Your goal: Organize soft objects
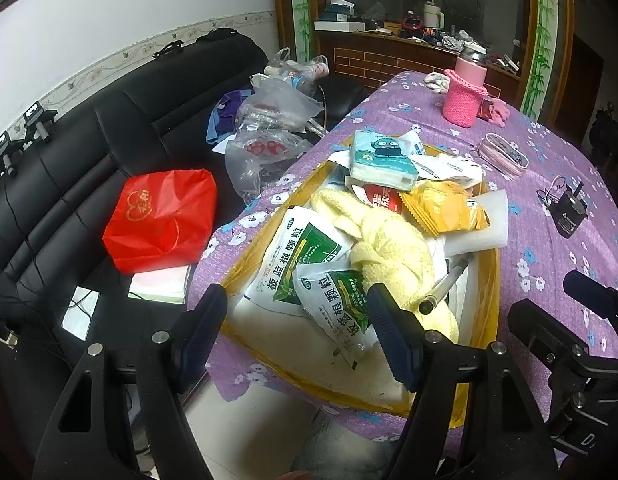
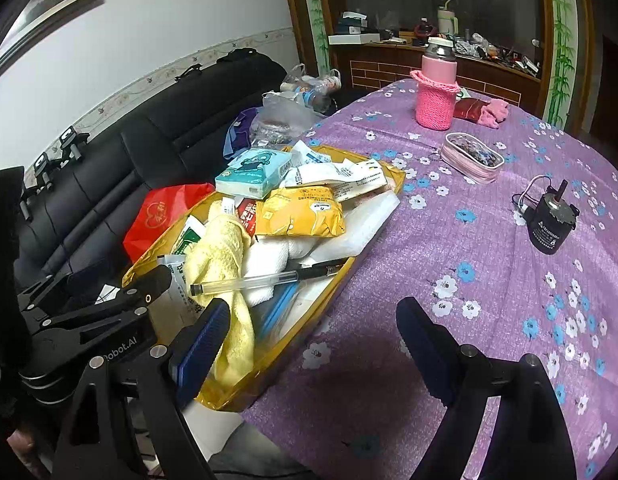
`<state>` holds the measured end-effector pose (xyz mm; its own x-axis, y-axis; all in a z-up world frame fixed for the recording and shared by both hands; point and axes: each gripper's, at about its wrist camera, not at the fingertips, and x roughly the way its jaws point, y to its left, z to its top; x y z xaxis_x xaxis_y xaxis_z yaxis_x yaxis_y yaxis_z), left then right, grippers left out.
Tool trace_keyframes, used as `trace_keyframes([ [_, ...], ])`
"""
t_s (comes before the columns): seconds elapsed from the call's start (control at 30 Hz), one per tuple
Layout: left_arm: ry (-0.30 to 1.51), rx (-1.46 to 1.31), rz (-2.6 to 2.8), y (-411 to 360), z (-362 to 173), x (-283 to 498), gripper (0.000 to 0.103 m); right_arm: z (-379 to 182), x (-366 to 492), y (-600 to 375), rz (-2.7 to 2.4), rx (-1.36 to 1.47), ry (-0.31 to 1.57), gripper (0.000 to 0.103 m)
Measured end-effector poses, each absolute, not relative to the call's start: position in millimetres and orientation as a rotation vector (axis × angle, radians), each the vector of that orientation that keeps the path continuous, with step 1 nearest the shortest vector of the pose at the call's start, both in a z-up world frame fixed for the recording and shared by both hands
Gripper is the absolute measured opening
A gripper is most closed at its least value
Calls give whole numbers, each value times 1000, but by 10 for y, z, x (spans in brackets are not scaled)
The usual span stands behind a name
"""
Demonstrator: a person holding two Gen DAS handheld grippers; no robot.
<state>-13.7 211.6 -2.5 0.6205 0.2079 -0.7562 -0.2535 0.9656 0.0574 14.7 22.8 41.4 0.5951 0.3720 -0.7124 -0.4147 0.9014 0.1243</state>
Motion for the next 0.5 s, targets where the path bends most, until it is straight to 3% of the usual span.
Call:
trace_keyframes([
  [0.5, 891, -45, 281, 2124, -93, -73, 72, 391, 168, 250, 460, -51, 823, 86],
])
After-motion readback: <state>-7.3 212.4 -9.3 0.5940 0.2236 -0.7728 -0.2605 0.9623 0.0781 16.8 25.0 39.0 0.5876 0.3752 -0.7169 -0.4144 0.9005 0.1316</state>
